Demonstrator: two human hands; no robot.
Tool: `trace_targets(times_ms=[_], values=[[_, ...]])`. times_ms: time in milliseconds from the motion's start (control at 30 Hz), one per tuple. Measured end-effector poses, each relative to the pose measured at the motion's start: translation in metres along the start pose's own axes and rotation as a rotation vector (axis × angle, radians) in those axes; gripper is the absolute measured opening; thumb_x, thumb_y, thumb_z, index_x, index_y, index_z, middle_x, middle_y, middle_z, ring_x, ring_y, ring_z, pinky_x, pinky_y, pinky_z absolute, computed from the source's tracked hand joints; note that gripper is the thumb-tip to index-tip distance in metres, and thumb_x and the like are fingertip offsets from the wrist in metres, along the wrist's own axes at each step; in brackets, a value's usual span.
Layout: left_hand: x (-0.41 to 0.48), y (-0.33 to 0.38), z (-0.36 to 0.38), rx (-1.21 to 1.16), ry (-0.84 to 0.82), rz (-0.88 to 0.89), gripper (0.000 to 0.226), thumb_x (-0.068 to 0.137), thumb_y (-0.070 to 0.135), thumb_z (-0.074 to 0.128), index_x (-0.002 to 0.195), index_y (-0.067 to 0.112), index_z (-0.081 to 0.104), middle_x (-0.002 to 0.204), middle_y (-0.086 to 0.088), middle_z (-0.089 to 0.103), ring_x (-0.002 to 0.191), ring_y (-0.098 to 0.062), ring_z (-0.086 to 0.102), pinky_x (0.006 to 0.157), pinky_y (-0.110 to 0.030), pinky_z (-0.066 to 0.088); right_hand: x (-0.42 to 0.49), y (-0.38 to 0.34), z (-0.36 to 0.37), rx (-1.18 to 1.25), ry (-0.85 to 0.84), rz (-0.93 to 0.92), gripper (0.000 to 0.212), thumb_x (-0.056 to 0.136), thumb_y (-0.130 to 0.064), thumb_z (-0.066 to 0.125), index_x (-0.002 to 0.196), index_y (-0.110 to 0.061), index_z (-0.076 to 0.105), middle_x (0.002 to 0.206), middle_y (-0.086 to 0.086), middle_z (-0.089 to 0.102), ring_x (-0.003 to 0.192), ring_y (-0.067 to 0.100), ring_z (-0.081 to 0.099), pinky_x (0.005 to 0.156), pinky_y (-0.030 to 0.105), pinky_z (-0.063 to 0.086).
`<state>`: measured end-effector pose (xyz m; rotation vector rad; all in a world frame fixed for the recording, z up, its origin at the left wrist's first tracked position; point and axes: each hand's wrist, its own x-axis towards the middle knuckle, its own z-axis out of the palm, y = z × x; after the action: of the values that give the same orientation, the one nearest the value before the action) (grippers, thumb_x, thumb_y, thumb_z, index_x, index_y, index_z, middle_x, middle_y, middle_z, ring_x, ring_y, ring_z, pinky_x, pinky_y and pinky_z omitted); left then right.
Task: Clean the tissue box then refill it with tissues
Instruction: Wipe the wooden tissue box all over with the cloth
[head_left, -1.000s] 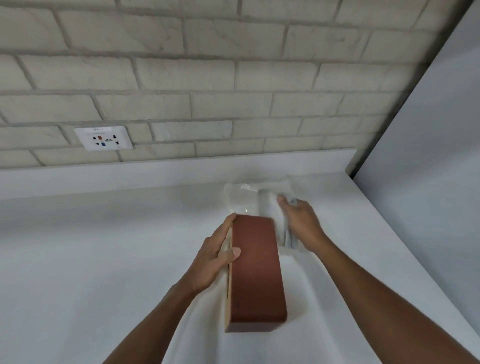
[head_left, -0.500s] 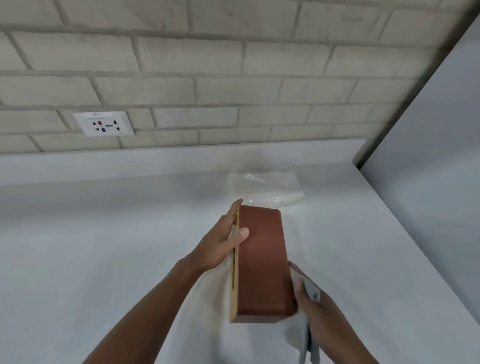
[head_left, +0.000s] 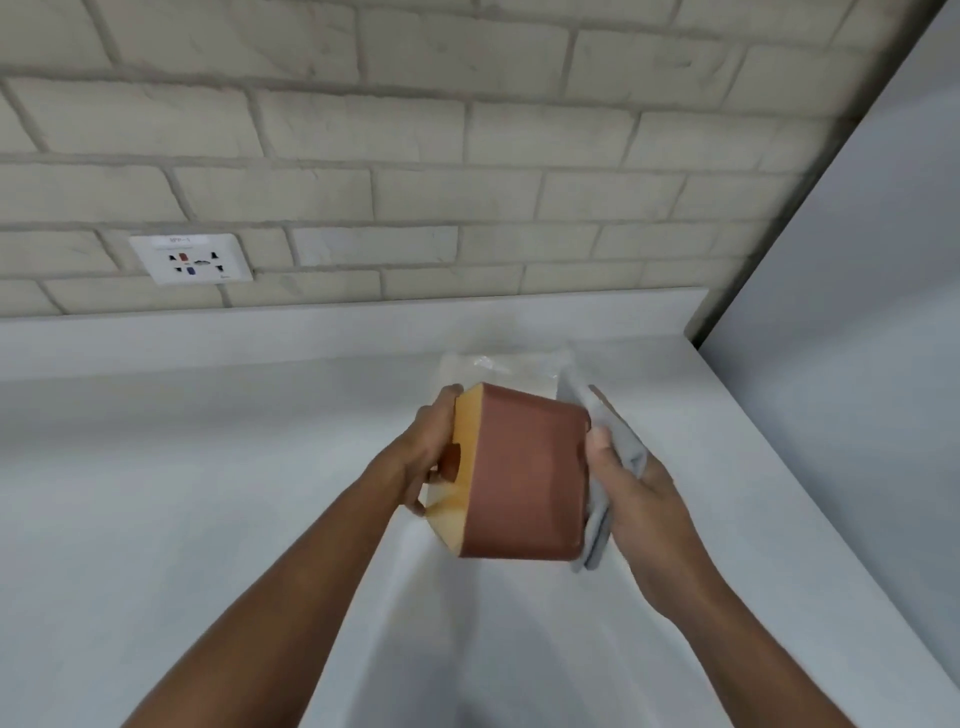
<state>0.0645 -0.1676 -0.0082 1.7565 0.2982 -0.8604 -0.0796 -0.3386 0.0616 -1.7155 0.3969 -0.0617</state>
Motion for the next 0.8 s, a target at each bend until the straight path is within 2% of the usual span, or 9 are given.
trace_targets(times_ms=[100, 167, 267, 333, 433, 500, 600, 667, 800], values=[[0.002, -0.012, 0.002, 0.035, 0.003, -0.049, 0.089, 0.089, 0.090, 0.019, 0.153, 0.034, 0.045, 0.141, -0.013, 0.061, 0.130, -0.038, 0.055, 0.110, -0.070, 0.038, 0.003, 0.007, 0.004, -0.082, -0.048, -0.060, 0.034, 0.097, -0.056, 0.042, 0.129, -0.068, 0.041, 0.092, -0.007, 0.075, 0.068, 0.028, 0.065, 0.055, 0.032, 0.049], [0.003, -0.019, 0.005, 0.092, 0.032, 0.060, 0.094, 0.087, 0.094, 0.008, 0.162, 0.042, 0.028, 0.158, -0.009, 0.048, 0.146, -0.040, 0.043, 0.114, -0.066, 0.034, 0.011, 0.011, 0.000, -0.013, -0.021, -0.047, 0.029, 0.101, -0.049, 0.042, 0.124, -0.066, 0.048, 0.088, -0.003, 0.075, 0.071, 0.035, 0.067, 0.058, 0.044, 0.051], [-0.006, -0.027, 0.001, 0.174, 0.132, 0.470, 0.108, 0.069, 0.107, 0.010, 0.163, 0.055, 0.011, 0.171, 0.005, 0.028, 0.159, -0.024, 0.024, 0.125, -0.053, 0.026, 0.022, 0.013, -0.004, 0.078, 0.025, -0.001, 0.024, 0.100, -0.046, 0.047, 0.118, -0.054, 0.061, 0.101, -0.013, 0.074, 0.097, 0.017, 0.070, 0.074, 0.040, 0.057], [-0.029, -0.034, 0.003, 0.178, 0.023, 0.836, 0.113, 0.069, 0.106, 0.030, 0.164, 0.051, 0.002, 0.175, 0.013, 0.014, 0.160, -0.011, 0.018, 0.126, -0.038, 0.023, 0.027, 0.016, -0.004, 0.085, 0.054, 0.013, 0.023, 0.099, -0.047, 0.048, 0.114, -0.048, 0.065, 0.100, -0.018, 0.074, 0.099, 0.011, 0.069, 0.077, 0.034, 0.056], [-0.066, -0.047, 0.017, 0.550, -0.019, 1.200, 0.152, 0.058, 0.101, 0.056, 0.166, 0.024, -0.018, 0.177, -0.006, -0.011, 0.164, -0.031, -0.006, 0.126, -0.067, 0.008, 0.033, 0.018, -0.002, -0.004, 0.077, 0.020, 0.025, 0.096, -0.056, 0.047, 0.114, -0.048, 0.064, 0.107, -0.018, 0.072, 0.105, 0.010, 0.065, 0.095, 0.043, 0.052], [-0.073, -0.050, 0.027, 0.770, 0.101, 1.242, 0.171, 0.042, 0.093, 0.069, 0.162, 0.020, -0.028, 0.173, -0.017, -0.022, 0.162, -0.037, -0.018, 0.118, -0.082, 0.002, 0.036, 0.018, -0.002, -0.065, 0.086, -0.010, 0.029, 0.096, -0.057, 0.046, 0.117, -0.046, 0.063, 0.107, -0.020, 0.071, 0.106, 0.007, 0.064, 0.098, 0.044, 0.051], [-0.069, -0.048, 0.033, 0.855, 0.269, 1.276, 0.167, 0.049, 0.085, 0.078, 0.162, 0.019, -0.027, 0.171, -0.024, -0.005, 0.162, -0.042, 0.000, 0.114, -0.083, 0.021, 0.035, 0.007, -0.004, -0.159, 0.052, -0.118, 0.024, 0.099, -0.050, 0.044, 0.115, -0.055, 0.061, 0.110, -0.028, 0.067, 0.107, -0.004, 0.060, 0.098, 0.029, 0.048], [-0.064, -0.044, 0.035, 0.809, 0.281, 1.313, 0.157, 0.053, 0.070, 0.083, 0.165, 0.018, -0.013, 0.165, -0.029, 0.016, 0.154, -0.045, 0.025, 0.113, -0.069, 0.037, 0.040, -0.005, -0.010, -0.233, -0.013, -0.217, 0.026, 0.100, -0.049, 0.043, 0.119, -0.061, 0.056, 0.120, -0.034, 0.061, 0.114, -0.012, 0.054, 0.098, 0.015, 0.042], [-0.054, -0.036, 0.029, 0.769, 0.283, 1.272, 0.152, 0.050, 0.063, 0.080, 0.165, 0.020, -0.011, 0.160, -0.022, 0.027, 0.145, -0.041, 0.038, 0.109, -0.054, 0.047, 0.045, 0.001, -0.019, -0.359, -0.172, -0.412, 0.040, 0.102, -0.034, 0.048, 0.141, -0.038, 0.048, 0.144, -0.028, 0.046, 0.135, -0.010, 0.036, 0.111, 0.013, 0.029]])
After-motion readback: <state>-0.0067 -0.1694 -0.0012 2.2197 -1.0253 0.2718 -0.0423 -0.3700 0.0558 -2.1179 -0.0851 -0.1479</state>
